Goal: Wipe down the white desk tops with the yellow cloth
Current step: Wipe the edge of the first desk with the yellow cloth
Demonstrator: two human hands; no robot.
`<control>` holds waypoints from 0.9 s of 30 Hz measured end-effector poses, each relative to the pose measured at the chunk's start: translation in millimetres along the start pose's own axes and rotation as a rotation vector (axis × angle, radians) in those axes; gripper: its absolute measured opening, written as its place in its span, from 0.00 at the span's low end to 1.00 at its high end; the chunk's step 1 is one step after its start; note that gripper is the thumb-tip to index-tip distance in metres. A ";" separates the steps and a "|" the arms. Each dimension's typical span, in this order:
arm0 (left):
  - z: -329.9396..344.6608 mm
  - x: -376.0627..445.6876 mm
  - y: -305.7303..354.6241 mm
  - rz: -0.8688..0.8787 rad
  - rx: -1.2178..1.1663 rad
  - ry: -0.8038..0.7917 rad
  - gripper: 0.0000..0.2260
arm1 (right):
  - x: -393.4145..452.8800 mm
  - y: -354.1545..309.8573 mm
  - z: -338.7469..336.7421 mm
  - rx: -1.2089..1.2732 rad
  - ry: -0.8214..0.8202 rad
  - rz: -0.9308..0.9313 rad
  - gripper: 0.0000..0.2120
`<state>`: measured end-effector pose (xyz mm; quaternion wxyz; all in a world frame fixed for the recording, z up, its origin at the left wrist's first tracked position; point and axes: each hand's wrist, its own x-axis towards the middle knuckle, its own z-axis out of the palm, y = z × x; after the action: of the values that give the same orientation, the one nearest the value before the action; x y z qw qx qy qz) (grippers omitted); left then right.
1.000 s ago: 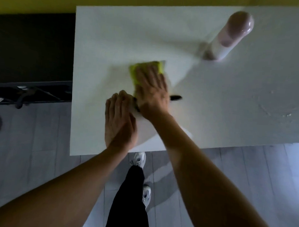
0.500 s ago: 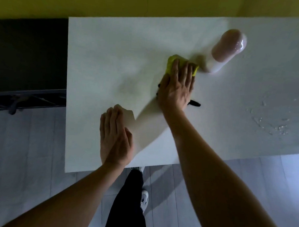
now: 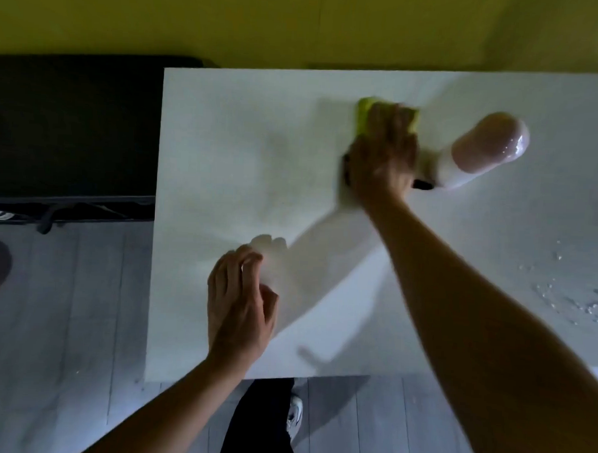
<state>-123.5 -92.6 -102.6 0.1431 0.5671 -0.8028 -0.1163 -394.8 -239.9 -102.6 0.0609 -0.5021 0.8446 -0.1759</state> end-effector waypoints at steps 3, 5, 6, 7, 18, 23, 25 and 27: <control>-3.2 43.5 -13.5 0.087 0.007 -0.006 0.22 | 23.1 14.0 -7.7 -0.034 0.024 0.184 0.30; 1.5 70.7 -13.9 0.119 0.003 -0.002 0.26 | 22.9 -9.7 1.6 -0.041 0.057 0.207 0.31; 4.8 80.3 -11.8 0.117 0.005 0.001 0.27 | 22.7 -26.9 8.0 -0.039 0.049 0.168 0.32; 7.9 86.2 -9.6 0.108 0.015 0.003 0.27 | 22.7 -45.4 14.5 -0.033 0.017 0.097 0.32; 17.2 91.6 -6.1 0.080 0.073 0.010 0.28 | 65.6 -55.7 21.7 0.016 -0.043 -0.120 0.30; 19.3 92.2 -7.4 0.080 0.072 0.015 0.28 | 79.8 -5.0 3.7 0.053 0.043 0.118 0.30; 18.9 91.9 -7.1 0.074 0.076 0.019 0.28 | 74.2 -14.5 5.5 0.058 0.071 0.109 0.30; 17.7 91.7 -6.4 0.075 0.073 0.023 0.27 | 49.6 -31.0 10.8 0.049 0.040 0.024 0.31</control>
<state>-153.3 -180.8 -112.3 0.1358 0.5427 -0.8255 -0.0747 -390.4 -299.1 -97.9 0.0584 -0.4867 0.8470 -0.2057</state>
